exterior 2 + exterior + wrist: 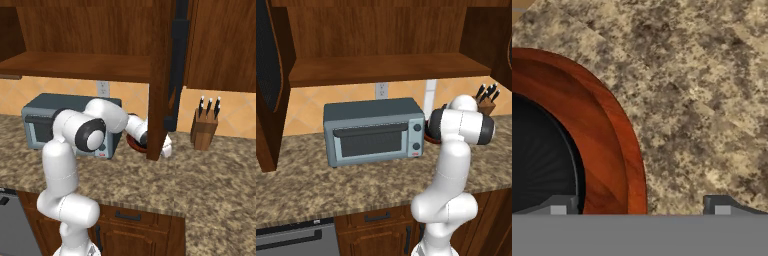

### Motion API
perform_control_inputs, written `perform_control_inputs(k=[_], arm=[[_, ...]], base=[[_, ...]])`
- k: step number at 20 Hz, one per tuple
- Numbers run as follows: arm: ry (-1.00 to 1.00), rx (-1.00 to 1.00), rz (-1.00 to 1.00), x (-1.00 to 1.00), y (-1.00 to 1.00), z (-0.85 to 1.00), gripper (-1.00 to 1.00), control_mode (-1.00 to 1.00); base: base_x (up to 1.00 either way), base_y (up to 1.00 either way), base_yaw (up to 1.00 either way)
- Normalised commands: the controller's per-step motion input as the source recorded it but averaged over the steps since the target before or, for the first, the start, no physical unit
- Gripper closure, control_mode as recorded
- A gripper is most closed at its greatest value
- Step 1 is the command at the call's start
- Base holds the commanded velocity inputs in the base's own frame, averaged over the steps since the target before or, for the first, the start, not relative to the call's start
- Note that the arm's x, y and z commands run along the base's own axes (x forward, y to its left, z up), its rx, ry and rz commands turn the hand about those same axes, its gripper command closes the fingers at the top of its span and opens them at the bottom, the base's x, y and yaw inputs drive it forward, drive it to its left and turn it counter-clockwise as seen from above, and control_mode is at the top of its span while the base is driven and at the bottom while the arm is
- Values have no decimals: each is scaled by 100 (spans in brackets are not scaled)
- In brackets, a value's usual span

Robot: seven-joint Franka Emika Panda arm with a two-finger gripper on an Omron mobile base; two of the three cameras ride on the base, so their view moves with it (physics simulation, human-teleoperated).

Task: Pick up the bowls on the counter and stack them on top of one another in the open cabinet. Place the smaller bowl on top of the larger bowl.

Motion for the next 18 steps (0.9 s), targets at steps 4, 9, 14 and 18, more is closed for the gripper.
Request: perform_control_inputs(k=[4,9,14,18], arm=[[-2,0,3,6,2,0,-100,-100],[-1,0,11,21,18,-3,-100,-100],[2,-1,9,7,7,-26,-100,-100],[2,0,4,0,0,-31,-100,-100]], base=[[0,0,0],[0,0,0],[0,0,0],[0,0,0]])
